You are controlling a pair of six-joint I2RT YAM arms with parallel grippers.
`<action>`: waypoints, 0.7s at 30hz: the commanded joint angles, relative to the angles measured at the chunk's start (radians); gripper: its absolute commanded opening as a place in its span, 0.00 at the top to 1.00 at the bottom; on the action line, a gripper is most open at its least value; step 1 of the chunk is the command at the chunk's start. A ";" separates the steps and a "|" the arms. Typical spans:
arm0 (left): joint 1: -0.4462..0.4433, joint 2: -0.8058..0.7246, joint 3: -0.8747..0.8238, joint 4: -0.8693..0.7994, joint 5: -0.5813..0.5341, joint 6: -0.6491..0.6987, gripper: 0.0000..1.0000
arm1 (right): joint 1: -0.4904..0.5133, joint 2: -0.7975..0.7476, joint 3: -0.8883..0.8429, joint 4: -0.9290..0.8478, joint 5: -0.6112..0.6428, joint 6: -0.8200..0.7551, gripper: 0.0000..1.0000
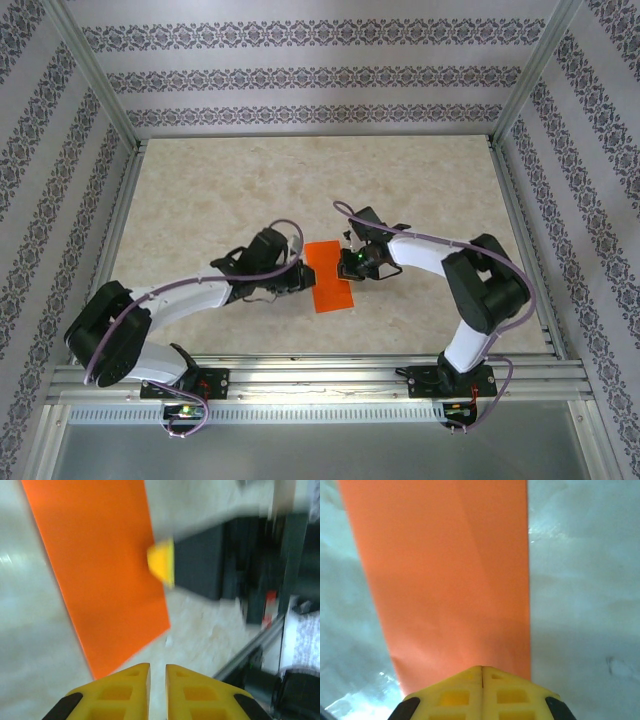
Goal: Fold a paper plane with a square sheet of paper (pick it up from the middle)
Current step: First fold the square sheet of paper in half at the center of the table.
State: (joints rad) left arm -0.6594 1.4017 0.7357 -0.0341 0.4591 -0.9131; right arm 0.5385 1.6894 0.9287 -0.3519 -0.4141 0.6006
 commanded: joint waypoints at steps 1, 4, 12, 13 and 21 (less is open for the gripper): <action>0.097 0.068 0.092 -0.098 -0.004 0.060 0.83 | -0.011 -0.134 -0.004 0.014 -0.038 0.033 0.94; 0.136 0.158 0.183 -0.079 0.047 0.073 0.82 | -0.032 -0.241 -0.047 -0.029 0.034 0.078 0.90; 0.154 0.433 0.406 -0.144 0.110 0.146 0.83 | -0.092 -0.410 -0.259 0.025 -0.017 0.213 0.86; 0.157 0.457 0.423 -0.154 0.108 0.149 0.84 | -0.094 -0.412 -0.275 0.034 -0.031 0.225 0.86; 0.188 0.554 0.447 -0.130 0.119 0.155 0.84 | -0.083 -0.351 -0.334 0.127 -0.114 0.292 0.83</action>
State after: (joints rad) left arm -0.4877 1.9347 1.1534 -0.1394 0.5514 -0.7883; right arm 0.4477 1.3128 0.6109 -0.2729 -0.4801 0.8543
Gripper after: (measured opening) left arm 0.159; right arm 0.167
